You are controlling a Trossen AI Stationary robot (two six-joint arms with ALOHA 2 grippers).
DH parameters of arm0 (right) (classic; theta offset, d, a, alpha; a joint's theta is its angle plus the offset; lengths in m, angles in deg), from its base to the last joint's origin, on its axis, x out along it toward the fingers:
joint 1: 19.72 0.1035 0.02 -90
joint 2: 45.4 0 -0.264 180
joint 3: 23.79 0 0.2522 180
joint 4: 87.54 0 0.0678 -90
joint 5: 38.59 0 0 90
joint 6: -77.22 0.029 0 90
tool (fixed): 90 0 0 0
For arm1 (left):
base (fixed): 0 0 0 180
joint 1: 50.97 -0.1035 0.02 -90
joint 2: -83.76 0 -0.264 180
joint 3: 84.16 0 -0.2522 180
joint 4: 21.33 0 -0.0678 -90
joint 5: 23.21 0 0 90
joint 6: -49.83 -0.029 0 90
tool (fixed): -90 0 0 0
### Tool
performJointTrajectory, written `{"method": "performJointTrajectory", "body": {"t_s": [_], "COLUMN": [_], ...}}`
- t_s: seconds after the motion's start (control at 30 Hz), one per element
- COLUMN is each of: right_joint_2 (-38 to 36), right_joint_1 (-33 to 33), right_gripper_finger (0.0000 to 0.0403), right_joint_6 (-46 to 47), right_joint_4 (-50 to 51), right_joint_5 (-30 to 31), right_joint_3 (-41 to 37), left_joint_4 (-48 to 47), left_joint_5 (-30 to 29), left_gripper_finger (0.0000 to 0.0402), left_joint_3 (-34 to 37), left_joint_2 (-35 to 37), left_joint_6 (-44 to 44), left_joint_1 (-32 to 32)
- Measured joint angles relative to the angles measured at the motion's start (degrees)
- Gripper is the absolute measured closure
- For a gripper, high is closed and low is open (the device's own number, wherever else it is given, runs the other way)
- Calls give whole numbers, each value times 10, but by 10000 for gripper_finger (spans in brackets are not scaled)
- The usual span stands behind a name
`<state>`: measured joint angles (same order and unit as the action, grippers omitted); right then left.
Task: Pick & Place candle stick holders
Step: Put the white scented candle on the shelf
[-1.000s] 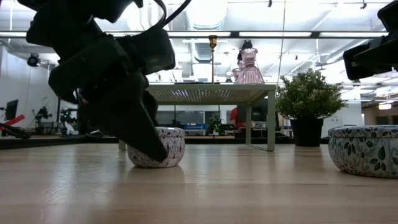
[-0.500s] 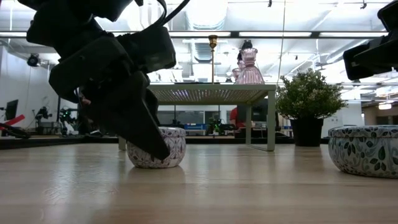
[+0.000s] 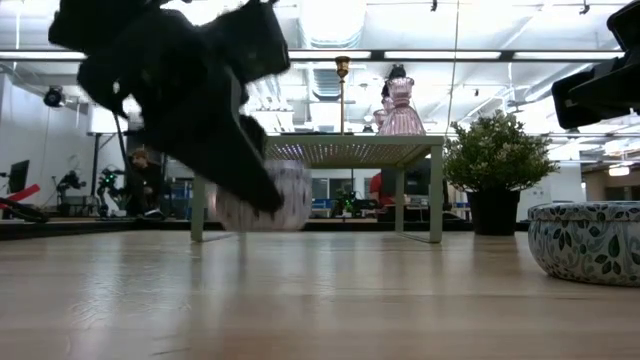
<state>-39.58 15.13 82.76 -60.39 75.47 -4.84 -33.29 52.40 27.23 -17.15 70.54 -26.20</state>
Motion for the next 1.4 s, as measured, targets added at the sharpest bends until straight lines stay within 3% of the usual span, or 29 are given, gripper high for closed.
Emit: {"method": "performJointTrajectory", "body": {"t_s": [0.43,0.73,1.13,1.4], "right_joint_2": [0,2,3,3], "right_joint_1": [0,0,0,0], "right_gripper_finger": [394,394,394,394], "right_joint_6": [-1,-1,-1,0], "right_joint_4": [0,-2,-2,-3], "right_joint_5": [0,0,0,0], "right_joint_3": [0,0,0,0], "left_joint_4": [-68,-109,-118,-119], "left_joint_5": [-11,-55,-55,-46], "left_gripper_finger": [89,89,88,88], "left_joint_3": [-7,-29,-52,-54], "left_joint_2": [166,258,262,252], "left_joint_6": [-44,-73,-35,-35], "left_joint_1": [-53,-152,-353,-450]}}
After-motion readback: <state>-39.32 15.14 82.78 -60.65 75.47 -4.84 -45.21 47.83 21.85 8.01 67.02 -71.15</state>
